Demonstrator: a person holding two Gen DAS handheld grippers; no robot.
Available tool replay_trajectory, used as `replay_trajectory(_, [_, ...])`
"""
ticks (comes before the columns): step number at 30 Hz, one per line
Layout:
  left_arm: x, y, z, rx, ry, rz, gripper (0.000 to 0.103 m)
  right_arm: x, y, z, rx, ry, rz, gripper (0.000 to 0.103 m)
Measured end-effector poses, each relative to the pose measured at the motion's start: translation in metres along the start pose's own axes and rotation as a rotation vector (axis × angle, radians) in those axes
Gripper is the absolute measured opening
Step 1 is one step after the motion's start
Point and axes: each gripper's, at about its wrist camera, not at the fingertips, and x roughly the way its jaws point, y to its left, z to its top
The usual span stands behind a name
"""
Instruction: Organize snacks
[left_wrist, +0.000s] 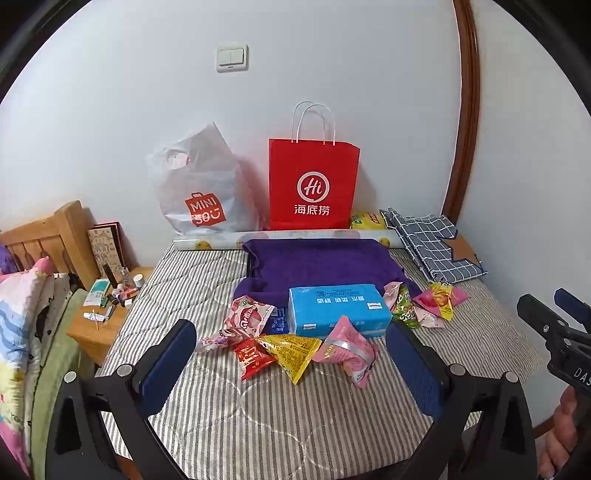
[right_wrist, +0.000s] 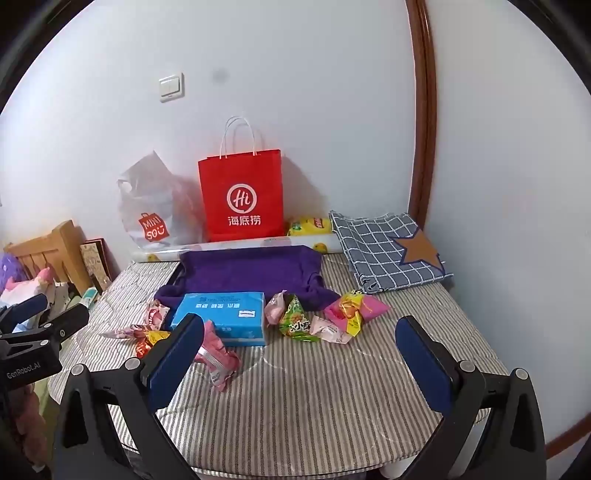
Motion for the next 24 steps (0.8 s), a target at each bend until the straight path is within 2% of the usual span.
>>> replay_trajectory(24, [-0.0027,-0.002,-0.003,-0.001,-0.001,-0.001,0.103,-0.0064,0.0029,-0.0008,0.019,-0.015,0.015,0.102])
